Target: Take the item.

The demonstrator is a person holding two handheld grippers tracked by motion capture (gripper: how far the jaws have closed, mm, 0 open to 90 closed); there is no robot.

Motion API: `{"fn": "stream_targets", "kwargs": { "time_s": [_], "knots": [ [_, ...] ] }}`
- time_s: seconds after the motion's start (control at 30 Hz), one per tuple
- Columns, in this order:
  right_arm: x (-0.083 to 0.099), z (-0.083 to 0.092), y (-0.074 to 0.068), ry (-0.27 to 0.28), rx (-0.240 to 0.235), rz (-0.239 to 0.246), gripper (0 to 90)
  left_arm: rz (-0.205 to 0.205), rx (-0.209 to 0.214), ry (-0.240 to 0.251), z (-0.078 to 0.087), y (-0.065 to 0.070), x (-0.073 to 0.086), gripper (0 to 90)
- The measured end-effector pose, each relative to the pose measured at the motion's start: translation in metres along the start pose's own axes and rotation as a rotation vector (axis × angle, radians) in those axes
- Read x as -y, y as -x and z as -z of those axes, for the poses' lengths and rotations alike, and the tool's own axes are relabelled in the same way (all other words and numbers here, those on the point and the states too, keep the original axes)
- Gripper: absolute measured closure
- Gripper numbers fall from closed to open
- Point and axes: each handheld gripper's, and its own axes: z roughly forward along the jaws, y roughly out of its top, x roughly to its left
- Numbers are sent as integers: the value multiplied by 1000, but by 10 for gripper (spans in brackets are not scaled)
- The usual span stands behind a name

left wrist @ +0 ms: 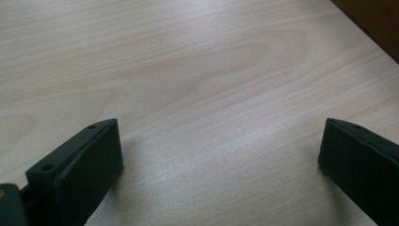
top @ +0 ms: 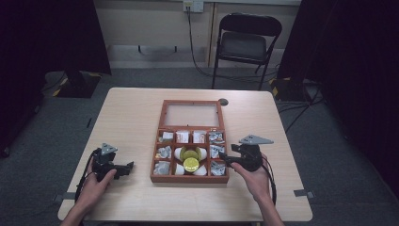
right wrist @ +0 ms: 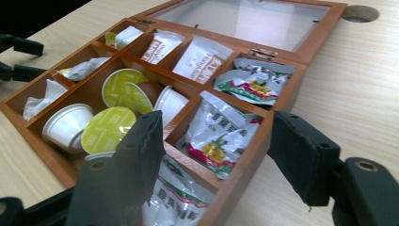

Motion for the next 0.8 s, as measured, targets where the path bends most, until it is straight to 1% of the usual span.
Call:
{"fn": "stream_targets", "kwargs": {
  "time_s": [0.3,0.6,0.67,0.73,0.8],
  "knots": [
    [-11,-9,-11,-3,-39,28,354,0,0,0,0,0,0,0],
    [-22,-25,-25,-13,-78,67,362,-1,0,0,0,0,0,0],
    [-25,-28,-28,-16,-79,76,356,0,0,0,0,0,0,0],
    [-29,-33,-33,-13,-91,90,349,-4,1,-3,0,0,0,0],
    [-29,-36,-34,-15,-96,95,349,-4,1,-3,0,0,0,0]
  ]
}}
